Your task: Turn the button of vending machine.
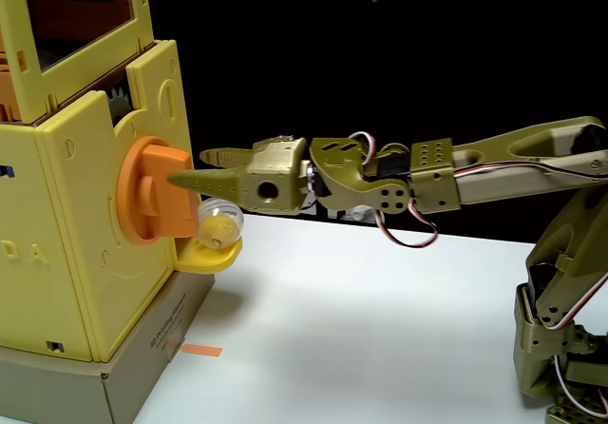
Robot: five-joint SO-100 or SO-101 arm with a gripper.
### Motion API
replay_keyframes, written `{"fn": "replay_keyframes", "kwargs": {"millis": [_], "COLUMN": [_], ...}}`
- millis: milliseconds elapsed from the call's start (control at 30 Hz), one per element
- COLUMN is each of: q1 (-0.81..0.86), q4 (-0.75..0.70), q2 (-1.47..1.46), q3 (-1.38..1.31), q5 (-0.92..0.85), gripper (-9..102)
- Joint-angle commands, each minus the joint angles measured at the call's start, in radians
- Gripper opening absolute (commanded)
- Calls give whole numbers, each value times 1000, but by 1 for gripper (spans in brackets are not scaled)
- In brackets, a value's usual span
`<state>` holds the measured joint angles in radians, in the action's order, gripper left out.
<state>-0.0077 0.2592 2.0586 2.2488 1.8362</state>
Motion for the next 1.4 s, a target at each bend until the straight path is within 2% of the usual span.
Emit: {"fn": "replay_keyframes", "kwargs": {"millis": [0, 133, 367, 533, 600, 700, 833, 1133, 1367], "q1": [18, 52, 126, 156, 163, 137, 103, 46, 57], "q4": [15, -89, -577, -802, -867, -890, -911, -796, -877], "q2": [124, 337, 759, 992, 1063, 1160, 1264, 1454, 1485], "q3": [63, 178, 186, 222, 250, 336, 479, 762, 888], "q5": [-127, -486, -1376, -1717, -1786, -1822, -1829, -1782, -1827], "gripper": [35, 31, 36, 35, 30, 25, 1, 0, 1]}}
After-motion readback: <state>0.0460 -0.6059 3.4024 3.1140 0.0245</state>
